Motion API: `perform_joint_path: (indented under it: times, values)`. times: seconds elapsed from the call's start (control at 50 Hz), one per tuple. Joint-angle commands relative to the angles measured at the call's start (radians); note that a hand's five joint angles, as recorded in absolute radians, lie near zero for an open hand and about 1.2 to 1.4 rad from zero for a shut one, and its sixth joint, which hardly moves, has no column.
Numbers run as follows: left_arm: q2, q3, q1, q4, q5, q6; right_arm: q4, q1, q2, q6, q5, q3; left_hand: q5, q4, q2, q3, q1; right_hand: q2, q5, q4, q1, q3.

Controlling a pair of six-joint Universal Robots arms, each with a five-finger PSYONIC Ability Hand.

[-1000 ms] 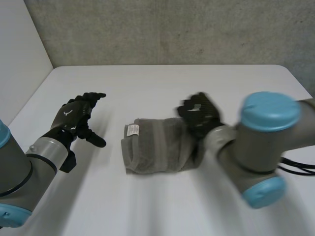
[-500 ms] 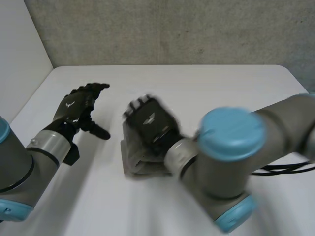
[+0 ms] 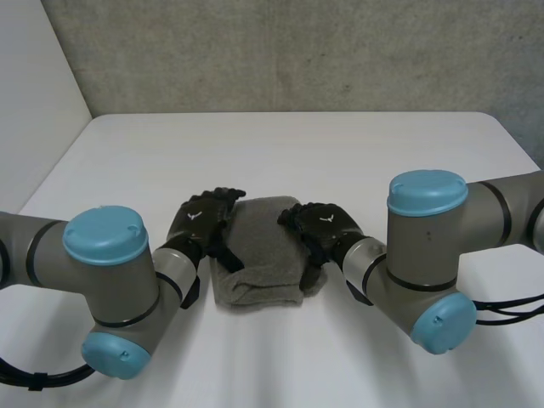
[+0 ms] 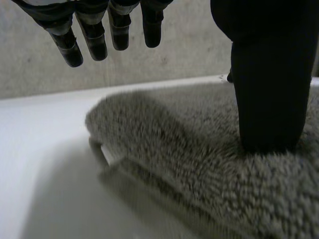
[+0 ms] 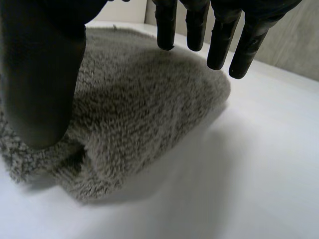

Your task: Fold the laundry

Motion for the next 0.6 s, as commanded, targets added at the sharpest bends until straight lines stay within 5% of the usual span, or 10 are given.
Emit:
perform_joint_path:
  times: [0.02,0.22,0.32,0.36,0.46,0.6]
  values:
    - [0.043,0.021,0.003,-0.039,0.003,0.000,0.028,-0.001,-0.059,-0.009,0.007,-0.034,-0.028,0.013,0.012,0.013,0.005,-0.076,-0.060,-0.080,-0.057,-0.064]
    - [0.355,0.136,0.007,-0.164,0.003,-0.003,0.053,-0.073,-0.381,0.000,0.121,-0.060,0.036,0.077,0.077,0.077,0.070,-0.076,-0.060,-0.080,-0.057,-0.064]
    - [0.444,0.279,0.011,-0.391,-0.002,-0.003,0.085,-0.090,-0.476,-0.009,0.219,-0.092,0.121,0.163,0.162,0.163,0.155,-0.076,-0.060,-0.080,-0.057,-0.064]
    - [0.456,0.392,0.020,-0.619,-0.017,-0.003,0.143,-0.109,-0.499,-0.012,0.257,-0.120,0.043,0.084,0.084,0.084,0.076,-0.076,-0.060,-0.080,-0.057,-0.064]
    - [0.457,0.463,0.059,-0.852,-0.066,0.003,0.228,-0.134,-0.509,-0.013,0.270,-0.159,-0.028,0.013,0.012,0.013,0.005,-0.076,-0.060,-0.080,-0.057,-0.064]
    - [0.465,0.468,0.079,-0.857,-0.094,0.004,0.255,-0.163,-0.510,-0.015,0.273,-0.176,-0.028,0.013,0.012,0.013,0.005,-0.076,-0.060,-0.080,-0.057,-0.064]
